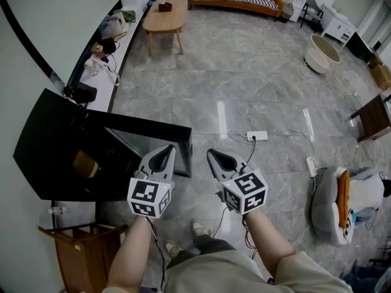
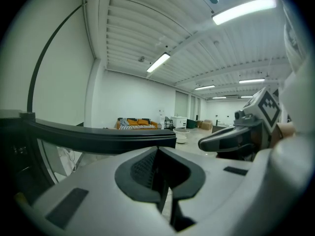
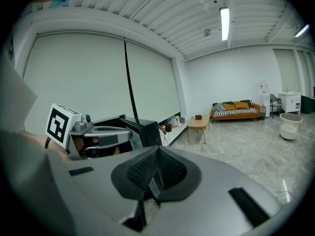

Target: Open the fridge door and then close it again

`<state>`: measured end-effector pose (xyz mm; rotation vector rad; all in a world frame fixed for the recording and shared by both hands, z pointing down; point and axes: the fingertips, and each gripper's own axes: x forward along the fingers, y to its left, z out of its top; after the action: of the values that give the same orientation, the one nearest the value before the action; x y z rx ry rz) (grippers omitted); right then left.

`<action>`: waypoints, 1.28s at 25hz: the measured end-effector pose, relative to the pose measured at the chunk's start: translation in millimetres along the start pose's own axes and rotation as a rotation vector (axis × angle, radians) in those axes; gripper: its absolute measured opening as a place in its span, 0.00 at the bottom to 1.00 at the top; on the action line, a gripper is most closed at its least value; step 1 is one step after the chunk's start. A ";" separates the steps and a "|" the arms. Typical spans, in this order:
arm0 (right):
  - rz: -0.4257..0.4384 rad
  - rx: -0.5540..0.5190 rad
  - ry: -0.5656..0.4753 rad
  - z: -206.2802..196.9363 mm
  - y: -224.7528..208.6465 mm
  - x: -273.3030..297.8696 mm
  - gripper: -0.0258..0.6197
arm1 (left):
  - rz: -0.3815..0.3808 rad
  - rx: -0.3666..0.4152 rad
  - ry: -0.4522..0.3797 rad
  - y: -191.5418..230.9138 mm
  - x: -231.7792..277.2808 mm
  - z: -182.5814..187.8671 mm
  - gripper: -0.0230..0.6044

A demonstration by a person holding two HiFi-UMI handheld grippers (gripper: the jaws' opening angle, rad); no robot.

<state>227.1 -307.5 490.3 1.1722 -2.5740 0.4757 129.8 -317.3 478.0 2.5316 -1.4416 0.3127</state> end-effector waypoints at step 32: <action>0.121 -0.097 -0.162 73.3 68.3 -38.4 0.04 | 0.154 0.059 -0.063 22.6 -123.2 36.3 0.05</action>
<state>191.2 -268.9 396.9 1.0677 -2.7831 0.2874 51.7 -238.1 409.8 2.5022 -1.6793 0.3065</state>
